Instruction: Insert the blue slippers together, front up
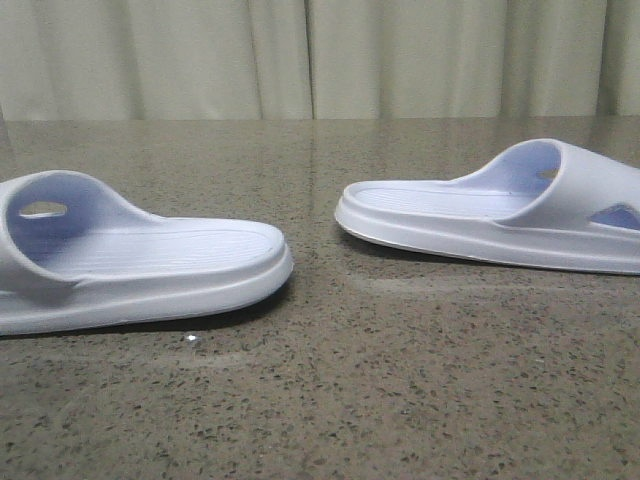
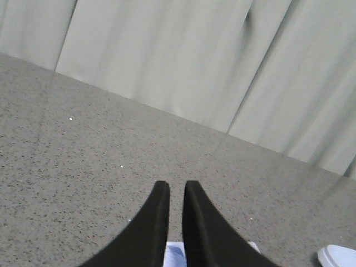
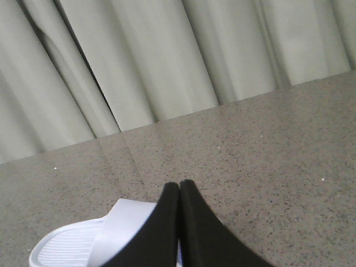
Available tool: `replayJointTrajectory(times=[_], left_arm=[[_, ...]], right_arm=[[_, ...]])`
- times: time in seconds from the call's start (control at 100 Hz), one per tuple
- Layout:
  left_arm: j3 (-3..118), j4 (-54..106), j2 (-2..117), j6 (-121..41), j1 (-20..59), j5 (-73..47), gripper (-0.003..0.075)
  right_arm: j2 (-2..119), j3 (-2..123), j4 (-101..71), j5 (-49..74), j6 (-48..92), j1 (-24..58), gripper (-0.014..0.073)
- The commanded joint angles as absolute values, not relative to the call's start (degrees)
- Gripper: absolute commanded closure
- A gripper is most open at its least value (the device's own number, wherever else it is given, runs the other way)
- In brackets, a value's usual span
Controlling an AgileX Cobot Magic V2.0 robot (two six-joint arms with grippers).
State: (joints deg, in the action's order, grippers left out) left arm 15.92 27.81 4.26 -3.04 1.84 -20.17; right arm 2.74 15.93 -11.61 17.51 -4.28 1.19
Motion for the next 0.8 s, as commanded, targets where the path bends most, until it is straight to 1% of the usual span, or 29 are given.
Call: replayJointTrajectory(times=[0.0, 0.15, 0.3, 0.35, 0.38, 0.4, 0.47, 0.52, 0.57, 0.59, 0.64, 0.71, 0.74, 0.79], left_arm=[[20.8, 30.3, 8.6, -2.6, 1.8, -19.9, 0.0705], [24.0, 35.7, 13.5, -2.6, 1.8, -21.3, 0.0705], [24.3, 39.0, 15.0, -2.6, 1.8, -20.6, 0.0703], [24.3, 39.0, 15.0, -2.6, 1.8, -20.6, 0.0694], [24.3, 39.0, 15.0, -2.6, 1.8, -20.8, 0.0678], [24.3, 39.0, 15.0, -2.6, 1.8, -20.9, 0.0662], [24.3, 39.4, 15.0, -2.6, 1.8, -21.0, 0.0580], [24.3, 39.5, 15.0, -2.6, 1.8, -21.1, 0.0505], [24.3, 39.5, 15.0, -2.6, 1.8, -21.1, 0.0409], [24.3, 39.6, 15.0, -2.6, 1.8, -21.1, 0.0386], [24.3, 39.8, 15.0, -2.6, 1.8, -21.1, 0.0295], [24.3, 40.1, 15.0, -2.6, 1.8, -21.2, 0.0215], [24.3, 40.1, 15.0, -2.6, 1.8, -21.2, 0.0197], [24.3, 40.1, 15.0, -2.6, 1.8, -21.2, 0.0197]], right_arm=[[6.5, 21.3, -11.8, 17.0, -4.1, 0.9, 0.0698], [11.1, 25.8, -12.1, 21.2, -4.1, 0.9, 0.0689], [12.8, 26.4, -13.8, 22.3, -4.1, 0.9, 0.0685], [12.8, 26.4, -14.6, 22.4, -4.1, 0.9, 0.0659], [12.8, 26.4, -14.7, 22.4, -4.1, 0.9, 0.0626], [12.8, 26.4, -14.8, 22.4, -4.1, 0.9, 0.0610], [12.8, 26.4, -14.9, 22.4, -4.1, 0.9, 0.0508], [12.8, 26.4, -15.0, 22.3, -4.1, 0.9, 0.0410], [12.8, 26.4, -15.1, 22.1, -4.1, 0.9, 0.0328], [12.8, 26.4, -15.1, 21.9, -4.1, 0.9, 0.0298], [12.8, 26.4, -15.1, 21.1, -4.1, 0.9, 0.0243], [12.8, 26.4, -15.1, 19.6, -4.1, 0.9, 0.0206], [12.8, 26.4, -15.1, 19.0, -4.1, 0.9, 0.0206], [12.8, 26.4, -15.2, 18.3, -4.1, 0.9, 0.0206]])
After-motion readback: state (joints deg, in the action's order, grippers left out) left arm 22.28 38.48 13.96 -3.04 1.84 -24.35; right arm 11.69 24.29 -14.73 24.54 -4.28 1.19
